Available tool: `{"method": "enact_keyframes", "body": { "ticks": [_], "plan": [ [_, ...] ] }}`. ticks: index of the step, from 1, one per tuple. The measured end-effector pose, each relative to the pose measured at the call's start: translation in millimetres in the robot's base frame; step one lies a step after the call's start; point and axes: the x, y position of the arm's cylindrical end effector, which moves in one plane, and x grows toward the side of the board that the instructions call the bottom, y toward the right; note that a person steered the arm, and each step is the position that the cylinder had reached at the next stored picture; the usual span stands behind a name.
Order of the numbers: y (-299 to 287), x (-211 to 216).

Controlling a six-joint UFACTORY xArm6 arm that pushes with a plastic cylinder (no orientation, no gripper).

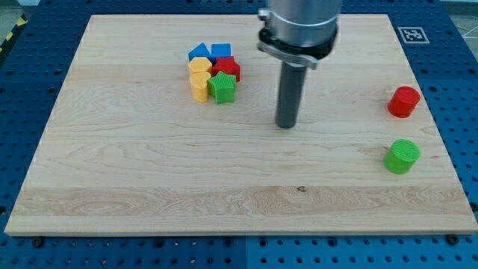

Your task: Move the green circle slightly down

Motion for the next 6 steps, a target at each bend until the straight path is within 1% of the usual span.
{"method": "enact_keyframes", "body": {
  "ticks": [3, 4, 5, 6],
  "plan": [
    [127, 11],
    [161, 32],
    [187, 53],
    [182, 58]
  ]
}}
